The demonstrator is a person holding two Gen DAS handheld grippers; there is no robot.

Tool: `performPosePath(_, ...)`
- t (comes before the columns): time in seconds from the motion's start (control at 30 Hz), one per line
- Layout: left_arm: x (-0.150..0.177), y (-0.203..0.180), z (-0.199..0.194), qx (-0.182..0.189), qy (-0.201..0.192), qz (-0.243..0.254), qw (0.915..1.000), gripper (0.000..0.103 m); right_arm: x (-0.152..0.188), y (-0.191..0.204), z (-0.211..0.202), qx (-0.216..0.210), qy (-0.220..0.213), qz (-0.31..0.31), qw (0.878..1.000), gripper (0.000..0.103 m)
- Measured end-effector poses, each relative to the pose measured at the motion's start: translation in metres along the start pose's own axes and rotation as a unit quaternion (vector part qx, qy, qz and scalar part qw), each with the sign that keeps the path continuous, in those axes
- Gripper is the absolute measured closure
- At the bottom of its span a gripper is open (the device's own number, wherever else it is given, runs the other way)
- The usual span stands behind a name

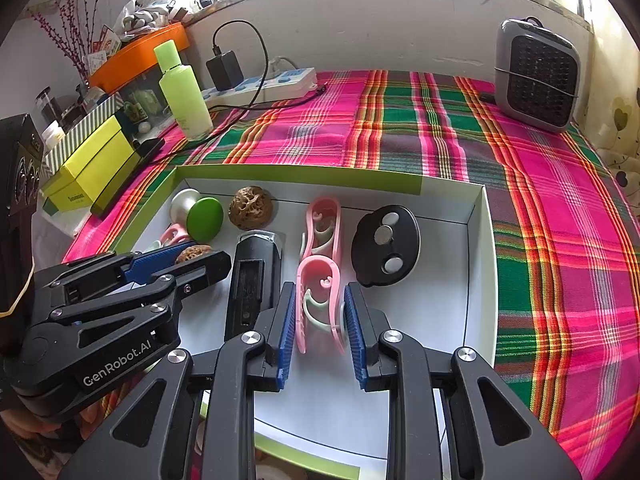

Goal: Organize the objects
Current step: 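Lower the pink-and-white clip and walnut with both tools into the box, then open both tools to release the clip and walnut in the box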

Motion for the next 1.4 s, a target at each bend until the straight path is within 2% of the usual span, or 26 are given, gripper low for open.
performPosePath(0.33, 0.002, 0.001, -0.001, -0.001, 0.0, 0.002, 1.0, 0.075, 0.001, 0.001, -0.001, 0.005, 0.0, -0.003, 1.0, 0.078)
performPosePath(0.5, 0.003, -0.001, -0.003, 0.0, -0.003, 0.002, 1.0, 0.071, 0.0, 0.001, -0.002, 0.005, -0.002, -0.003, 1.0, 0.074)
performPosePath(0.57, 0.003, -0.001, -0.004, 0.0, -0.003, 0.002, 1.0, 0.069, 0.001, 0.001, -0.004, 0.006, -0.006, -0.001, 1.0, 0.068)
performPosePath(0.63, 0.003, -0.001, -0.005, 0.0, -0.004, 0.001, 1.0, 0.067, 0.001, 0.0, -0.006, 0.006, -0.007, -0.001, 1.0, 0.068)
performPosePath(1.4, 0.014, -0.01, -0.035, 0.002, -0.026, 0.005, 0.9996, 0.064, 0.012, 0.001, -0.032, 0.018, -0.028, 0.011, 0.999, 0.067)
Point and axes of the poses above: each gripper's, at about its wrist camera, not at the fingertips, and z roughly the way its jaws point, y to its left, x to its underside, the point moved 4 cm from there along z, roughly the way its jaws point, and after that the axes turned 11 degrees about x, right-handed, at the moved point
